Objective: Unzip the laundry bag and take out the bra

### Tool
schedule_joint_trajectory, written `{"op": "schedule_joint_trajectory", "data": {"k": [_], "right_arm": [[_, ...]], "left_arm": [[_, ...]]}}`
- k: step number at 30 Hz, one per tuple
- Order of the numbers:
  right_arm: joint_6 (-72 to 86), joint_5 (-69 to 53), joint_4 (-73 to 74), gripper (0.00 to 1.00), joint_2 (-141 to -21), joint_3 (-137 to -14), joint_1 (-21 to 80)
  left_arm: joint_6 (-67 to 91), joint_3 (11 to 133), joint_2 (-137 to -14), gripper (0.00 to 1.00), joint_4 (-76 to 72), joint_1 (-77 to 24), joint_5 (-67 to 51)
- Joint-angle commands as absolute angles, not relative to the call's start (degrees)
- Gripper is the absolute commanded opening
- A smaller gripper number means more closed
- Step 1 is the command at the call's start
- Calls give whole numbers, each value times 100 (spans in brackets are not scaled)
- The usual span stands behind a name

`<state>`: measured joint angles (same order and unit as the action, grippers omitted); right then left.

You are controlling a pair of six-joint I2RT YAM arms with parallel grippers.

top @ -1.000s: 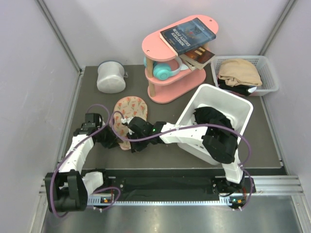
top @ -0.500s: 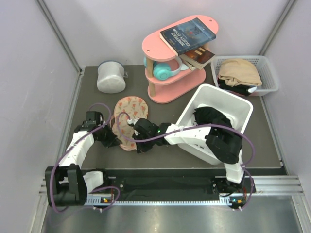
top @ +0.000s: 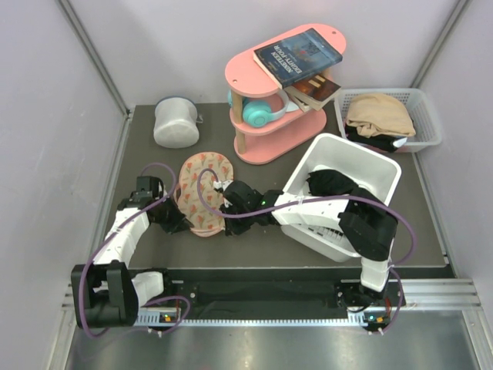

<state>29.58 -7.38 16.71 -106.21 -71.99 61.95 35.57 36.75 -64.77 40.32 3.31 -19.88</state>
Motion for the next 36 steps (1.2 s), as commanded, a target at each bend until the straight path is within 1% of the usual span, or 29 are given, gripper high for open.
{"op": "schedule_joint_trajectory", "data": {"k": [1, 9, 24, 36], "right_arm": [[2892, -571, 1731, 0, -10345, -7207, 6144], [2830, -449, 1802, 0, -10310, -7198, 6029], [2479, -229, 1925, 0, -10371, -7207, 5379], [2320, -228, 1934, 0, -10529, -7392, 5282]], "left_arm": [[3402, 3885, -6363, 0, 3955, 351, -1767], [3384, 3902, -6328, 0, 4043, 360, -1740], [3393, 3955, -6240, 0, 4192, 352, -1670], [3366, 4025, -6170, 0, 4324, 396, -1679]]}}
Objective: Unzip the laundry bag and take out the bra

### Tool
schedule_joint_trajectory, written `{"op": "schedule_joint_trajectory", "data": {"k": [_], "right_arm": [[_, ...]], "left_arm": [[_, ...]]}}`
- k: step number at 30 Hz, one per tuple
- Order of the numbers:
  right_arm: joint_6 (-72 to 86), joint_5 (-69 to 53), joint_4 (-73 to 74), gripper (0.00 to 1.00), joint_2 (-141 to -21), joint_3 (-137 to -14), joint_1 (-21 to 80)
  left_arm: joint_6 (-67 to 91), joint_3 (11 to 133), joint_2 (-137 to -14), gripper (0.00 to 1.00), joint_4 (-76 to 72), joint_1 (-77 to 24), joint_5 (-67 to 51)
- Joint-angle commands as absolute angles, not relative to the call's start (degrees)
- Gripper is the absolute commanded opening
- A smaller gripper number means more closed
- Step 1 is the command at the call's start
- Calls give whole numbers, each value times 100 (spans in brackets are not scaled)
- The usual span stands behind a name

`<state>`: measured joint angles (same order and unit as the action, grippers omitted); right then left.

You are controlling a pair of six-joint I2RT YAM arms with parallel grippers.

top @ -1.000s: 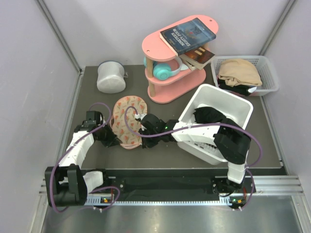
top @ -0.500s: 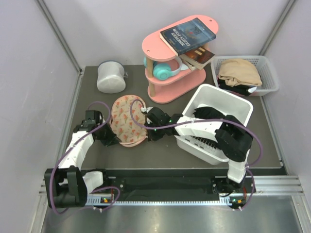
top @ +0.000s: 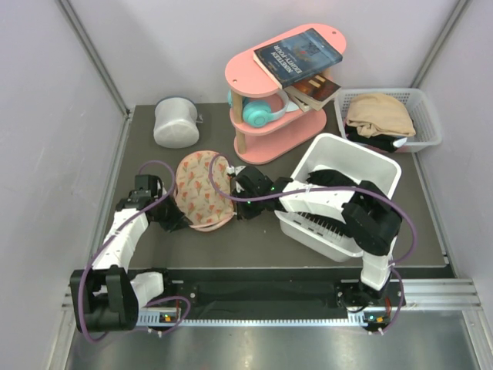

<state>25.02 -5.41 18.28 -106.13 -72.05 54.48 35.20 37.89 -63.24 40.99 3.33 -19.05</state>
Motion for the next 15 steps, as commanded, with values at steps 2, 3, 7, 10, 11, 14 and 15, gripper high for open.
{"op": "schedule_joint_trajectory", "data": {"k": [2, 3, 7, 10, 11, 14, 15], "right_arm": [[2320, -272, 1907, 0, -10521, -7383, 5352], [2320, -255, 1916, 0, -10521, -7383, 5431], [2425, -272, 1907, 0, -10520, -7322, 5555], [2557, -299, 1925, 0, -10425, -7269, 5598], [2584, -308, 1925, 2, -10389, -7260, 5607], [2680, -343, 1872, 21, -10196, -7198, 5677], [2724, -343, 1855, 33, -10152, -7190, 5704]], "left_arm": [[3357, 4069, -6144, 16, 4342, 396, -1722], [3366, 4139, -6117, 45, 4394, 396, -1723], [3437, 4429, -5951, 77, 4535, 422, -1705], [3323, 4754, -5906, 78, 4667, 509, -1582], [3261, 4807, -5932, 77, 4676, 545, -1547], [3024, 4843, -6107, 74, 4623, 720, -1511], [2954, 4791, -6169, 72, 4588, 773, -1573]]}}
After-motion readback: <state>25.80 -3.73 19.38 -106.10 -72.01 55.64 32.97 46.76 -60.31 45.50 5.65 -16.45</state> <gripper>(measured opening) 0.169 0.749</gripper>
